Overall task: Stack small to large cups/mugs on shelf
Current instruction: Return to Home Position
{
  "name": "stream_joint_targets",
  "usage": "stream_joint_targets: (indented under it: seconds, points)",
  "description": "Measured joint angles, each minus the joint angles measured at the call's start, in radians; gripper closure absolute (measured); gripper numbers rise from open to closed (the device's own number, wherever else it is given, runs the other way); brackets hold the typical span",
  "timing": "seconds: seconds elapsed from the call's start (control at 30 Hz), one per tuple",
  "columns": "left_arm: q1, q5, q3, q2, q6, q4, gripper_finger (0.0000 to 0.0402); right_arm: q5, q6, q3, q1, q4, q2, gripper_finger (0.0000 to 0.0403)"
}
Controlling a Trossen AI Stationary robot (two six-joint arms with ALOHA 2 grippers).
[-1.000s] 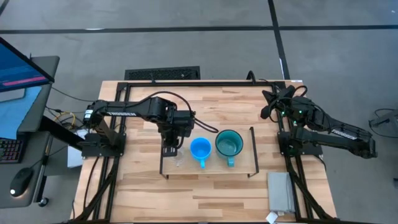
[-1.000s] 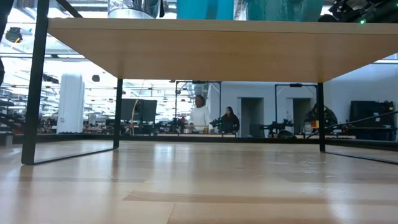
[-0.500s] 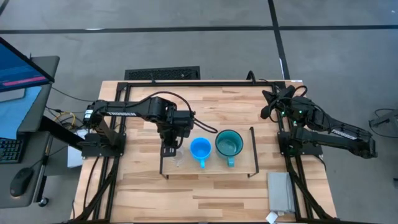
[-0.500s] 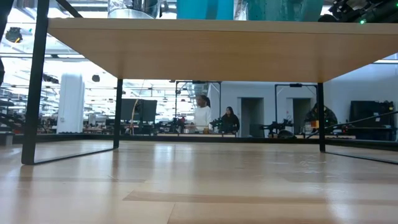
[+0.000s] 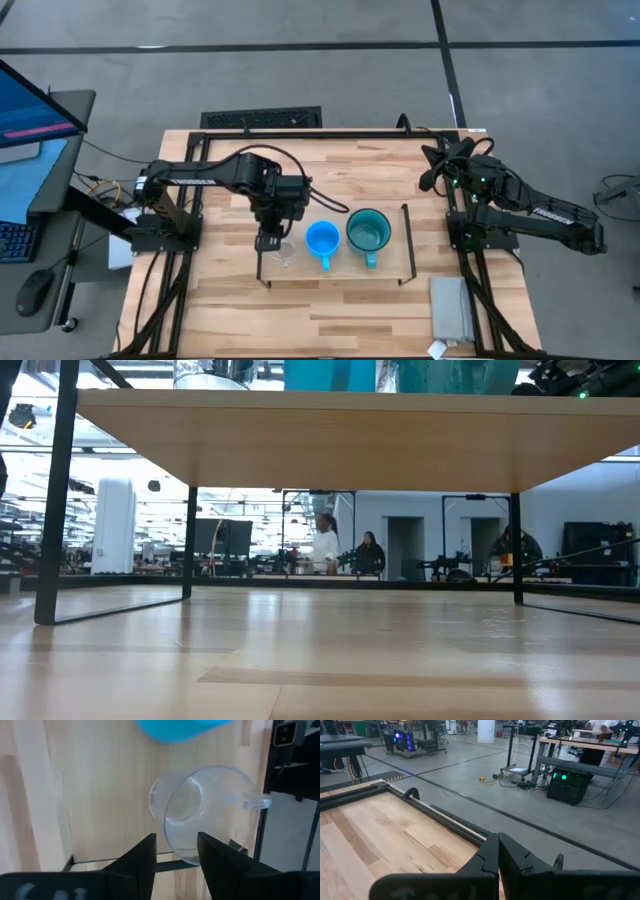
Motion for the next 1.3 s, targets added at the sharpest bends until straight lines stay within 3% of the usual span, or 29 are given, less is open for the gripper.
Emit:
stream_joint_targets:
  seconds: [0.2,0.53,0.63,1.13,1.3]
  points:
    - [0.022,-0.123,0.126,-0.002,0.030,-0.024,0.0268,0.000,0.000,0.000,0.000,0.000,0.000,0.0379]
    - [0.073,-0.489,0.424,-0.063,0.135,-0.023,0.0269,-0.002,0.001,0.000,0.001,0.004,0.000,0.0379]
    - [0.091,-0.587,0.443,-0.133,0.143,-0.007,0.0270,-0.006,0.002,0.000,0.001,0.004,0.000,0.0379]
    - [0.138,-0.622,0.419,-0.452,0.083,-0.002,0.0270,-0.008,0.001,0.000,0.001,0.005,0.000,0.0379]
    - [0.138,-0.644,0.276,-0.571,0.069,0.111,0.0270,-0.008,-0.008,0.000,0.001,0.010,0.000,0.0379]
